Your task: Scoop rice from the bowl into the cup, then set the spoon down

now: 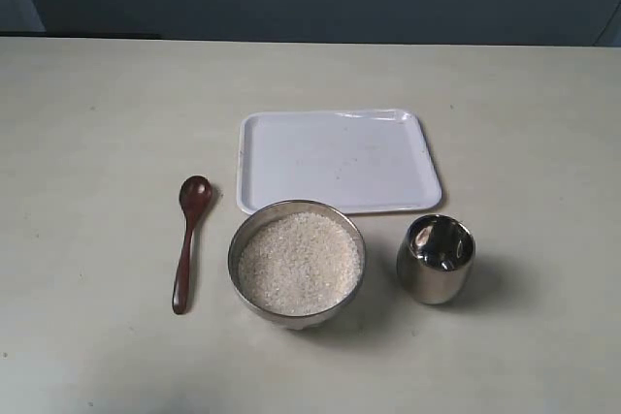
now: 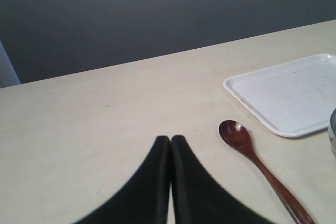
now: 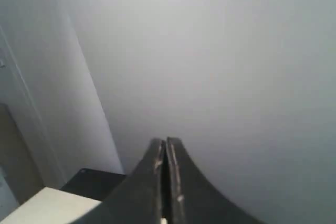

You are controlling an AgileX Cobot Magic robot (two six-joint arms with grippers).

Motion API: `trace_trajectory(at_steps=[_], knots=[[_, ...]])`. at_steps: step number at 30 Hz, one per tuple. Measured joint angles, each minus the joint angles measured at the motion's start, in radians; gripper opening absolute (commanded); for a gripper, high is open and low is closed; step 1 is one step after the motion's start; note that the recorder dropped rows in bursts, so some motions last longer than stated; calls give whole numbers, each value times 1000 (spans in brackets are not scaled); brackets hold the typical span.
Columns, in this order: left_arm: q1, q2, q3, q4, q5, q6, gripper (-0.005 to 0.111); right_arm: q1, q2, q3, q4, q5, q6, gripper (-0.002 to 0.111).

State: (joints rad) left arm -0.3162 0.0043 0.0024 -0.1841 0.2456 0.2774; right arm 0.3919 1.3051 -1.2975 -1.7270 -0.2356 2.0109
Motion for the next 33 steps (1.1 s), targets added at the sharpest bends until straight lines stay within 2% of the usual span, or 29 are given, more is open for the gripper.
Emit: trace_trajectory(at_steps=[6,9,12,16,19,23,25,26,27,28,29,30,33], knots=[[0,0,0,0,0,0,1,0,-7,-2,-16,243,-341,0],[0,0,0,0,0,0,1,0,-36,-2,-10,449,-554,0],[0,0,0,0,0,0,1,2,-67,-18,126,689,-823,0],[0,0,0,0,0,0,1,0,-80,-84,505,1116,-1380,0],[0,0,0,0,0,0,1,-4,-103,-125,892,1308,-1638,0],[0,0,0,0,0,0,1,-4,-141,-142,1475,1369,-1885,0],[0,0,0,0,0,0,1,11,-143,-146,1819,1376,-2052,0],[0,0,0,0,0,0,1,50,-120,-146,2054,1374,-2186,0],[0,0,0,0,0,0,1,84,-101,-148,2136,1363,-2217,0],[0,0,0,0,0,0,1,159,-55,-150,2192,1337,-2224,0],[0,0,0,0,0,0,1,205,-21,-151,2185,1329,-2203,0],[0,0,0,0,0,0,1,299,50,-151,2143,1318,-2142,0],[0,0,0,0,0,0,1,458,242,-151,2090,1283,-2037,0]])
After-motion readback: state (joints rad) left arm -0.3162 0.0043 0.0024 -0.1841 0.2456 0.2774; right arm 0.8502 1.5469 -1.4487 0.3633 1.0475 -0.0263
